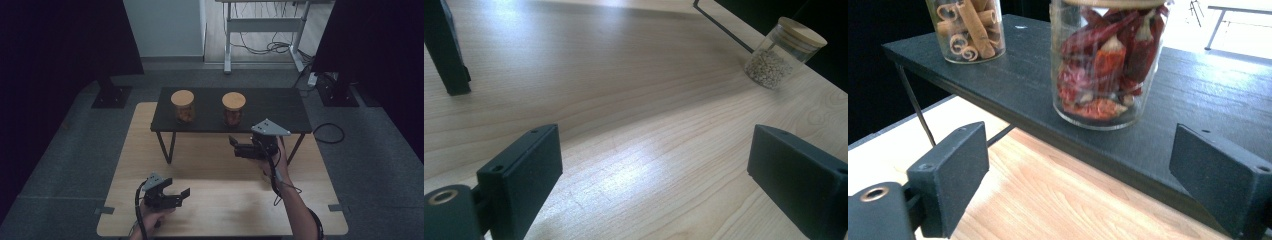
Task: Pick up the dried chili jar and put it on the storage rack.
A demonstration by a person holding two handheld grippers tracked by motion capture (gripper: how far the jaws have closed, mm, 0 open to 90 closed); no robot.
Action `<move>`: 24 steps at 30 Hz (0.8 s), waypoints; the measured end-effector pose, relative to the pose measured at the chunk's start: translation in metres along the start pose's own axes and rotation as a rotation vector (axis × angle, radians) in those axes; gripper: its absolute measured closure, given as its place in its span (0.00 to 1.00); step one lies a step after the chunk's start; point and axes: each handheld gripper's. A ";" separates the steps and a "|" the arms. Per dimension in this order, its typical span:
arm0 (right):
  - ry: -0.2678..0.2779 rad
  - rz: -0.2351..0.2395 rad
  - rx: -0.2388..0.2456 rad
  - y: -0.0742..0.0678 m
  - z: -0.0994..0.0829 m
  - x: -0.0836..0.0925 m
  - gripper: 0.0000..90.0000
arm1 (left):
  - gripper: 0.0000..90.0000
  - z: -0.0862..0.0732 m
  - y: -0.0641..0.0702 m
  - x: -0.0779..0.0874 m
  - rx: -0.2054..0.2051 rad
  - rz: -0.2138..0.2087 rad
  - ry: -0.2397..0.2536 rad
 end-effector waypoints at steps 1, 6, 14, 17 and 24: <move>0.000 -0.003 -0.001 -0.001 -0.002 0.002 0.08 | 0.08 0.000 0.000 0.000 -0.001 0.000 -0.002; 0.006 -0.006 -0.011 -0.005 -0.014 0.009 0.06 | 0.08 0.000 0.001 -0.002 -0.004 -0.002 -0.008; 0.020 0.022 -0.033 -0.007 -0.037 0.019 0.04 | 0.08 0.000 0.002 -0.004 -0.007 -0.004 -0.019; 0.024 0.038 -0.049 -0.006 -0.048 0.022 0.03 | 0.08 0.000 0.003 -0.004 -0.010 -0.003 -0.021; 0.024 0.057 -0.074 -0.007 -0.071 0.025 0.02 | 0.08 0.000 0.004 -0.005 -0.011 -0.001 -0.026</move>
Point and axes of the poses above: each handheld gripper's, and its own axes: x roughly backward along the jaws, z roughly out of its top, y roughly to its right, and after that the axes turned 4 degrees about -y, right-handed
